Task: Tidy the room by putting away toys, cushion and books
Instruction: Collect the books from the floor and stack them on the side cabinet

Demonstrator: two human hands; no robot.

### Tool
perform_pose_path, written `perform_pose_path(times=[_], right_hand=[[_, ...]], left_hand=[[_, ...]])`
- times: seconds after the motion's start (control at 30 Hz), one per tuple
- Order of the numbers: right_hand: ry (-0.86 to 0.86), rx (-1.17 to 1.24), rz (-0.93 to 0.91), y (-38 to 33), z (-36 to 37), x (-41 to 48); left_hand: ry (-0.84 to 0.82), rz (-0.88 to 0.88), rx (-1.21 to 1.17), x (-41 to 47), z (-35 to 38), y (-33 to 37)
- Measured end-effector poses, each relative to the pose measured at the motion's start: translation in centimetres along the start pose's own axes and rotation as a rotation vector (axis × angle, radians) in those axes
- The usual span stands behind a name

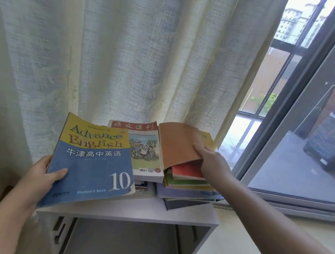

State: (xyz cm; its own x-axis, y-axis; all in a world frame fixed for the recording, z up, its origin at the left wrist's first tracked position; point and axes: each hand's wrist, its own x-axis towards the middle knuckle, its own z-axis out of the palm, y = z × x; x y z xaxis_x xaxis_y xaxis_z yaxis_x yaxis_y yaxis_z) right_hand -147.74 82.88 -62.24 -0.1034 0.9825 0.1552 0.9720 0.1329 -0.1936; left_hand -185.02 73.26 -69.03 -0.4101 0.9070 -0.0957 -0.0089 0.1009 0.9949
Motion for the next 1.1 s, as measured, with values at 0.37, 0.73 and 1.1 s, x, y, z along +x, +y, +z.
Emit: perform_pose_path(times=[0.37,0.73,1.1], right_hand=[[0.311,0.832,0.172,-9.2,0.3,2.7],[0.177,0.222,-0.163,-10.4,5.2,1.5],[0.468,0.477,-0.130,-11.8,-4.2,4.6]], left_hand=[[0.028,0.014,-0.034,0.2,-2.1,-0.4],[0.058,0.049,-0.185,0.1,-5.0,-0.1],[0.048,0.053,-0.275,-0.4,-4.6,0.3]])
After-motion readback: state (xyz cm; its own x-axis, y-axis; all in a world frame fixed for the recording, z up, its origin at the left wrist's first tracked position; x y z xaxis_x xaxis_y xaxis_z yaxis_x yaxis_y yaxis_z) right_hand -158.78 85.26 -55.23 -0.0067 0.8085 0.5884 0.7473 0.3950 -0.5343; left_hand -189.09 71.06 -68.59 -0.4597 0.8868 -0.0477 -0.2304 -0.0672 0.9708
